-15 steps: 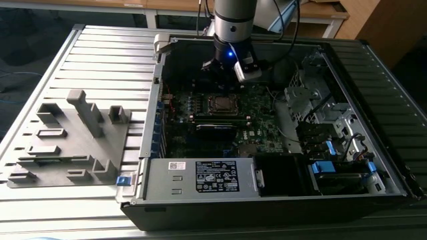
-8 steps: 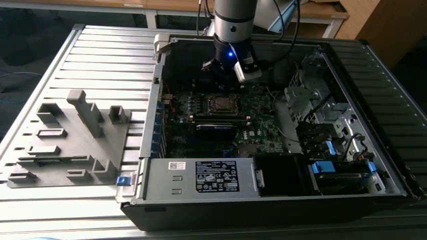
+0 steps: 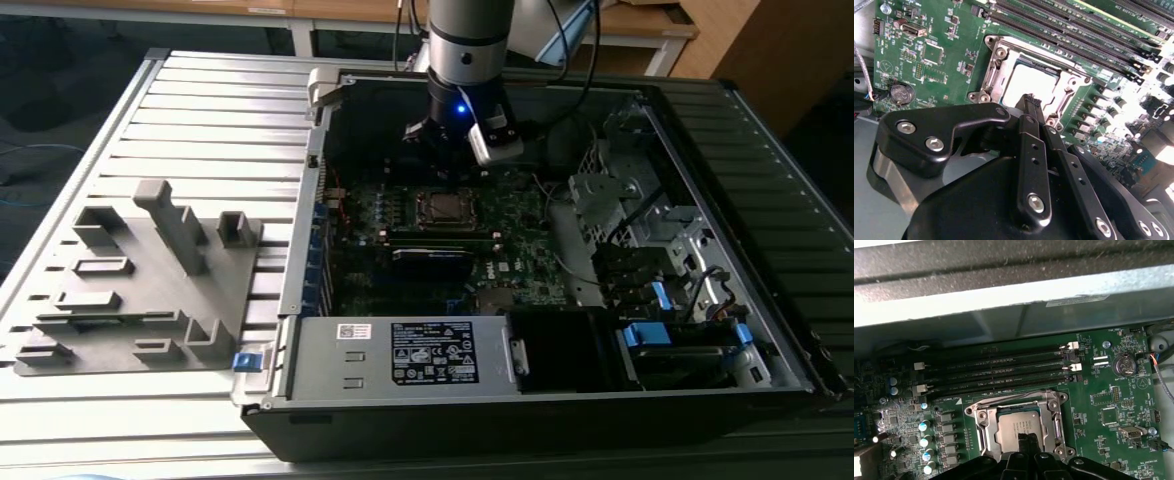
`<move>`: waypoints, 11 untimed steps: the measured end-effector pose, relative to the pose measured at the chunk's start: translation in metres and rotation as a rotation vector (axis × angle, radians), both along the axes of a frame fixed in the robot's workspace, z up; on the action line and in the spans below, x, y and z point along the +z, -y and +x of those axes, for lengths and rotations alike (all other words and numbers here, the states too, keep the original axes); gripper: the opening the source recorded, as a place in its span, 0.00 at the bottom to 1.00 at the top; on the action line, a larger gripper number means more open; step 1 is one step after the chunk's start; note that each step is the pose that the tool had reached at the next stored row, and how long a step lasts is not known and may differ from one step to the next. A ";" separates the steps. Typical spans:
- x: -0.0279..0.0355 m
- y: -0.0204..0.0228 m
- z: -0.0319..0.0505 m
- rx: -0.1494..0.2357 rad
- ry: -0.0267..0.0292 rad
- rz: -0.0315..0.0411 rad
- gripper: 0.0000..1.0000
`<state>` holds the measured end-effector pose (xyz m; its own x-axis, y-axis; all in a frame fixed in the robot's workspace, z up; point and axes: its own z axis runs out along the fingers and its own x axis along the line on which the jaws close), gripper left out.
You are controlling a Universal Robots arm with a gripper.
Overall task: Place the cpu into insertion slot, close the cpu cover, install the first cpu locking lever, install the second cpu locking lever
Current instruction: 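Install the second cpu locking lever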
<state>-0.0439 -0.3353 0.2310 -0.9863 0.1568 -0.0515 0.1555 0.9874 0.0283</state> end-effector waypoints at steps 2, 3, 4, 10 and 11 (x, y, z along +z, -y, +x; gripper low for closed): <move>0.0003 0.0001 0.0000 0.000 0.0000 0.0000 0.11; 0.0006 0.0001 0.0000 0.000 -0.0001 -0.0001 0.11; 0.0008 0.0000 0.0000 0.000 0.0000 0.0000 0.11; 0.0010 0.0000 0.0000 0.000 0.0000 0.0000 0.11; 0.0010 0.0000 0.0000 0.000 0.0000 0.0000 0.11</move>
<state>-0.0439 -0.3353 0.2320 -0.9863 0.1569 -0.0516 0.1556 0.9874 0.0283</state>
